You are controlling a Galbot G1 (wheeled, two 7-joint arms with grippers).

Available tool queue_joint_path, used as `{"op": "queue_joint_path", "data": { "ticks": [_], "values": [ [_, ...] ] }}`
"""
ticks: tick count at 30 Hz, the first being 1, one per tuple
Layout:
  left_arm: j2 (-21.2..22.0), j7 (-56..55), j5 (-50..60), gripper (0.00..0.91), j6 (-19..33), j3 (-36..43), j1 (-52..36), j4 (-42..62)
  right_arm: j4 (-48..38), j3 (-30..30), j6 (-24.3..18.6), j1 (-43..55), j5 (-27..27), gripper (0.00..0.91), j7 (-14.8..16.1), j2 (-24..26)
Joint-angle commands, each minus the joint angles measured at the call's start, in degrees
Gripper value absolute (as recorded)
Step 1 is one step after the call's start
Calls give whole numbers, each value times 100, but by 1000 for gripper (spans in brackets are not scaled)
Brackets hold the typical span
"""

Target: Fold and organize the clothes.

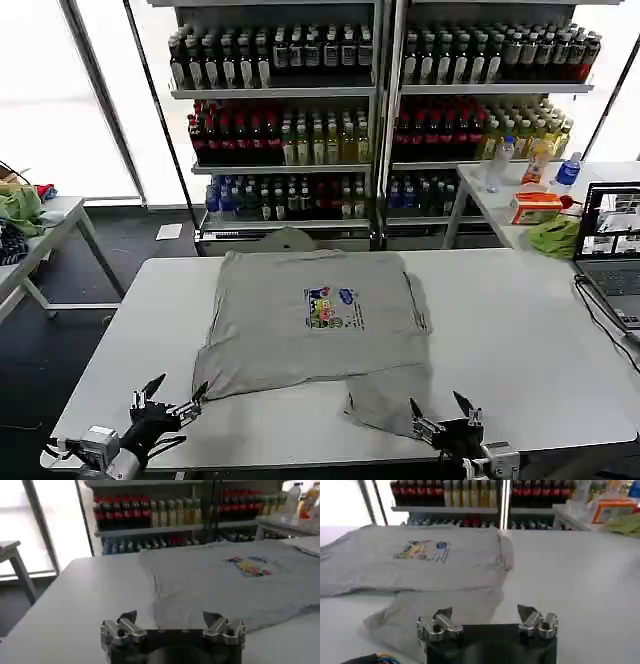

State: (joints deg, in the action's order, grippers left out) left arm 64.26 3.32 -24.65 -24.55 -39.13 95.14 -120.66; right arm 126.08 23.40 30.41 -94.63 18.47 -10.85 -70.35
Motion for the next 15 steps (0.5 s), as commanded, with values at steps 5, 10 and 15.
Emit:
{"op": "queue_joint_path", "data": {
  "ticks": [5, 10, 15],
  "values": [
    [1, -91, -93, 856, -74, 249, -143, 539, -291, -358, 270, 183, 92, 0, -226, -65],
    [33, -87, -94, 443, -44, 301, -195, 620, -347, -427, 270, 201, 129, 0, -196, -77],
    [72, -88, -104, 262, -25, 330, -206, 599, -366, -475, 268, 185, 134, 0, -203, -85]
  ]
}}
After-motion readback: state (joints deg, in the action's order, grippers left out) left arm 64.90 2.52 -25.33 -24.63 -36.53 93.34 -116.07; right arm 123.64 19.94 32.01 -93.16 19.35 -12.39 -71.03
